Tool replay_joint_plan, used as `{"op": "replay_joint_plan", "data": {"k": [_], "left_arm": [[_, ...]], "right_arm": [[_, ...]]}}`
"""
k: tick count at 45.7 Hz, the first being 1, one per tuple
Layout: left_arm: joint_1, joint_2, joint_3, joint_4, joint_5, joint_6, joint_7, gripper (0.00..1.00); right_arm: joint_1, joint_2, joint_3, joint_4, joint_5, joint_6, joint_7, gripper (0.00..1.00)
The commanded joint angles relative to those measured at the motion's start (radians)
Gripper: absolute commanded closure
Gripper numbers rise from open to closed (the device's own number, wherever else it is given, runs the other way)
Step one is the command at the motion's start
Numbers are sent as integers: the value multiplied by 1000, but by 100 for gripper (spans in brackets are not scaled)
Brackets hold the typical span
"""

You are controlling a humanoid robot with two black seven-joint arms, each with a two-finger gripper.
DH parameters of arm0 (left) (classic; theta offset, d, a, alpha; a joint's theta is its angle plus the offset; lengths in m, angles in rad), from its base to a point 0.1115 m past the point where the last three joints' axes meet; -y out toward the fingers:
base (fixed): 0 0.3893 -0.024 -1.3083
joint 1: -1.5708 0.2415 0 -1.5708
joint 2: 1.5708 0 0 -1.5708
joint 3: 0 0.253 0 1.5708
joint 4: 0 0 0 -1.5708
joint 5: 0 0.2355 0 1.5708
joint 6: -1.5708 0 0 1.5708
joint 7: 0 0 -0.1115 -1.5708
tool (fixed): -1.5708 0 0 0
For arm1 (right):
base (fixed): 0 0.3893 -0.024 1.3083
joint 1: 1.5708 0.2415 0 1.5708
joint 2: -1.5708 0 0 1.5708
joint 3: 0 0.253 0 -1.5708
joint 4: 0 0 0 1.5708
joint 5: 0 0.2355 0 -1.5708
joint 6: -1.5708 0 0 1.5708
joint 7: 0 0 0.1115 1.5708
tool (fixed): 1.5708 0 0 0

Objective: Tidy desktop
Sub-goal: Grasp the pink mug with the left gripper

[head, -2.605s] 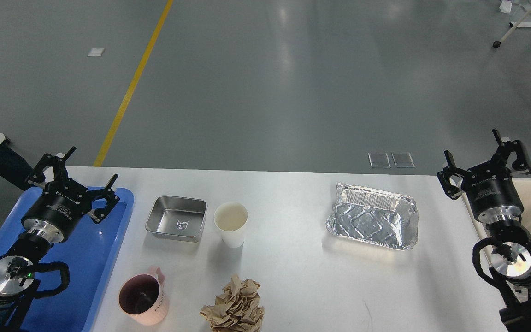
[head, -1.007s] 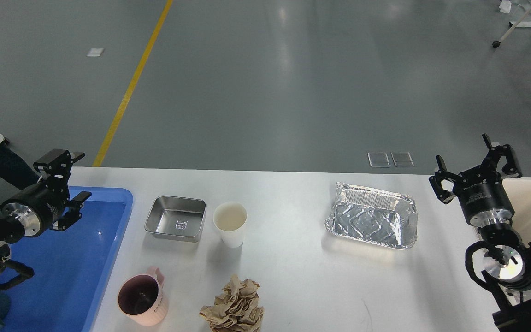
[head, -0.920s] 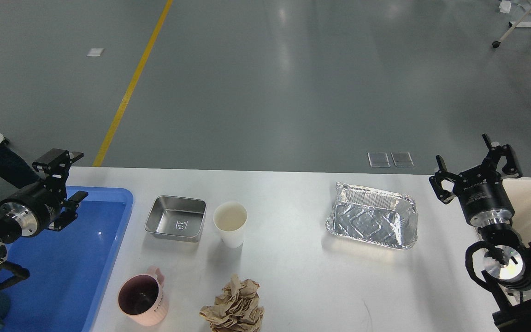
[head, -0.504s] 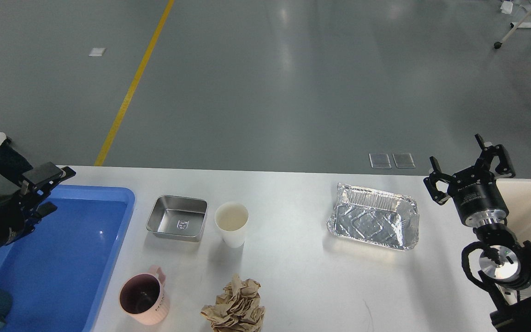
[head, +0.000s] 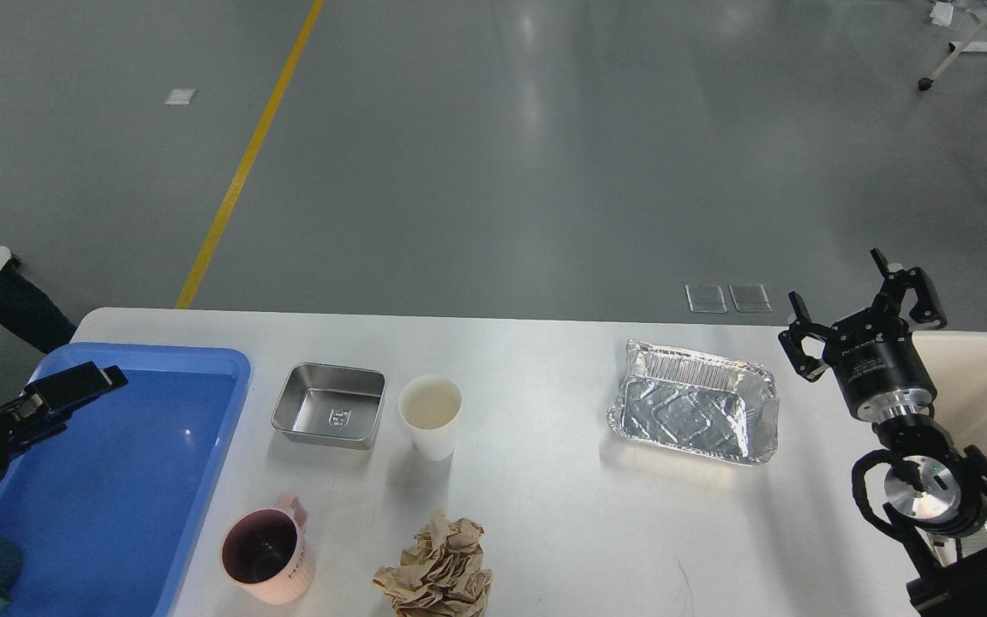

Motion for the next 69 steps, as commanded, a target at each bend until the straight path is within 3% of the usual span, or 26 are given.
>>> {"op": "replay_joint_plan", "data": {"k": [1, 6, 11, 15, 25, 30, 41, 58, 69], "left_arm": [[-6, -9, 1, 2, 7, -9, 45, 3], [-42, -21, -13, 11, 16, -9, 154, 3], [-70, -90, -13, 11, 41, -13, 165, 3], [-67, -146, -6, 11, 44, -13, 151, 3], [-26, -183, 50, 19, 111, -13, 46, 3], [-10, -186, 93, 22, 111, -12, 15, 3], [17, -197, 156, 92, 182, -12, 12, 3], [30, -344, 235, 126, 378, -12, 13, 9], [20, -360, 272, 134, 397, -12, 15, 23]], "right_arm": [[-4, 0, 0, 1, 0, -1, 0, 0], [-6, 2, 0, 0, 0, 0, 0, 0], [-10, 2, 0, 1, 0, -1, 0, 0], [-15, 2, 0, 1, 0, 0, 0, 0], [-27, -8, 3, 1, 1, 0, 0, 0], [-27, 0, 1, 1, 0, -1, 0, 0], [-33, 3, 0, 3, 0, -1, 0, 0], [-39, 3, 1, 3, 0, -1, 2, 0], [-41, 3, 3, 3, 0, -1, 2, 0]]}}
